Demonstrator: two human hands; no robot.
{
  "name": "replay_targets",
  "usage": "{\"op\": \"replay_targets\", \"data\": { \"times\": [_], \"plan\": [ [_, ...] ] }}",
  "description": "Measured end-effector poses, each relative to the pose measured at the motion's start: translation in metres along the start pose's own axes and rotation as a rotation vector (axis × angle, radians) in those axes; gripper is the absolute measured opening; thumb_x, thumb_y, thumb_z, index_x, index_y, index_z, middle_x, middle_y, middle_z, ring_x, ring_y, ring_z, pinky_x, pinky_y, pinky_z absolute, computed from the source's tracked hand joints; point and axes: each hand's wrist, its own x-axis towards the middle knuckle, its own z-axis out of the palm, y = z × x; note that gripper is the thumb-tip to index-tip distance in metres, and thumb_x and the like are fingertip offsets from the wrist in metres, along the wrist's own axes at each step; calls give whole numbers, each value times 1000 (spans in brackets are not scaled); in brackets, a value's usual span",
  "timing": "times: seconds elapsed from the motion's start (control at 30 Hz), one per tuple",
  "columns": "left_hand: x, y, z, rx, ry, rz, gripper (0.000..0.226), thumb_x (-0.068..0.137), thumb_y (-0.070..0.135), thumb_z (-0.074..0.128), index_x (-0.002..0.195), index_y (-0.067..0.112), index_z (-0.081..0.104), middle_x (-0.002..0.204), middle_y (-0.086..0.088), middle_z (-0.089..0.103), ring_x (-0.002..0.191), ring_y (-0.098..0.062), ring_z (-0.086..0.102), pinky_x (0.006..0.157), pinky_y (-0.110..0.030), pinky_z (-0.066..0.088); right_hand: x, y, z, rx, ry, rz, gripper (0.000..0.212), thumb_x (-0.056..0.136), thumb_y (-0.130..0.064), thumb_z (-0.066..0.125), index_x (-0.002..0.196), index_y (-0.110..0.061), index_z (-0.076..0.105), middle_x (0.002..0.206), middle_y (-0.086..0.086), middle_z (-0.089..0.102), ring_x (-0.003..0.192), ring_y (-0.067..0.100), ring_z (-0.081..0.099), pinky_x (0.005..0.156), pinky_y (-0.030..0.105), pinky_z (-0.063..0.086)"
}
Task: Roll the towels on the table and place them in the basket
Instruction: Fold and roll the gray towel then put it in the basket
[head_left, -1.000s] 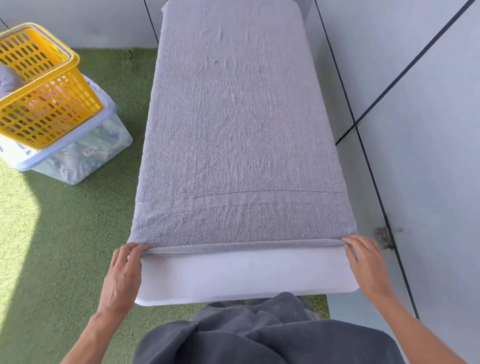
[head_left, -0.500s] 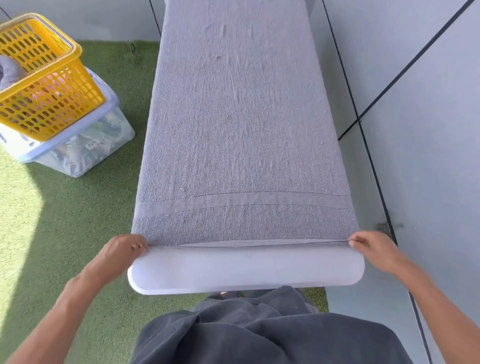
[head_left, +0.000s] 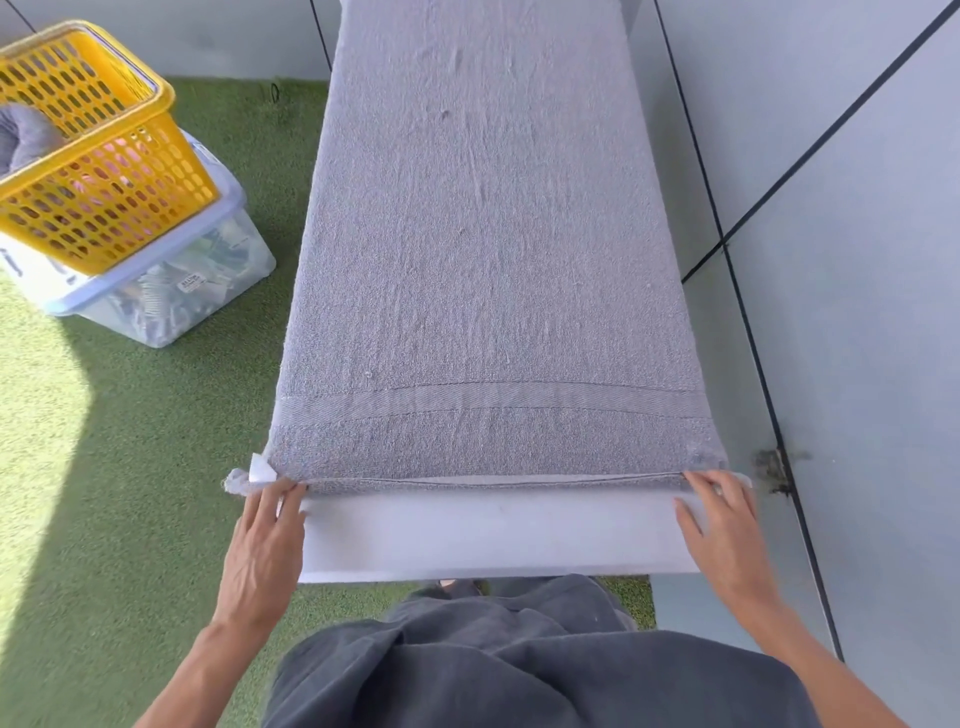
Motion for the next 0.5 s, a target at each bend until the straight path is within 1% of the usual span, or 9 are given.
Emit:
{"op": "replay_targets", "data": {
  "times": [0.07,0.17,0.23,0.33,0.4,0.43,0.5],
  "plan": [
    [-2,2,2,-34,-14,-15,39,84,-4,62,122,-5,54,123,-20,52,112,-40,49,90,-52,50,3,4,1,-7,4,-9,40,81,-6,72,119,3,62,115,12,55,112,32,47,101,37,35],
    [7,3,2,-67,13,-35,40,81,-8,64,119,-3,55,118,-19,52,107,-38,50,84,-50,52,16,8,0,32,19,-28,29,83,2,68,111,3,66,109,12,60,104,34,53,98,36,35],
    [13,2,3,-80,9,-65,39,79,-12,65,116,-1,57,115,-17,54,103,-36,50,80,-49,53,26,8,-1,45,21,-28,24,85,2,65,109,1,66,105,11,63,102,30,54,96,38,38],
    [18,-2,1,-116,-8,-96,30,84,-11,60,111,2,59,107,-12,57,97,-34,51,78,-47,51,32,10,-5,79,-4,14,20,87,1,62,107,-1,67,101,12,67,99,30,56,92,40,43],
    [22,-11,-2,-154,-58,-100,24,88,-7,56,108,5,62,101,-8,60,94,-31,52,76,-45,50,31,17,-9,100,-63,1,18,88,3,61,104,-1,68,99,11,67,98,30,56,90,34,41],
    [24,-16,-6,-182,-92,-84,21,90,-5,56,105,6,63,98,-6,62,91,-30,55,73,-43,50,32,24,-12,121,-119,-6,18,88,3,61,103,-2,68,98,10,67,97,29,57,87,31,39],
    [34,-25,-18,-268,-195,-92,18,90,0,58,101,11,68,94,-1,64,85,-23,60,70,-34,49,39,33,-26,184,-271,-3,14,88,0,63,99,-7,70,95,7,70,94,28,61,81,31,41]
  ]
}}
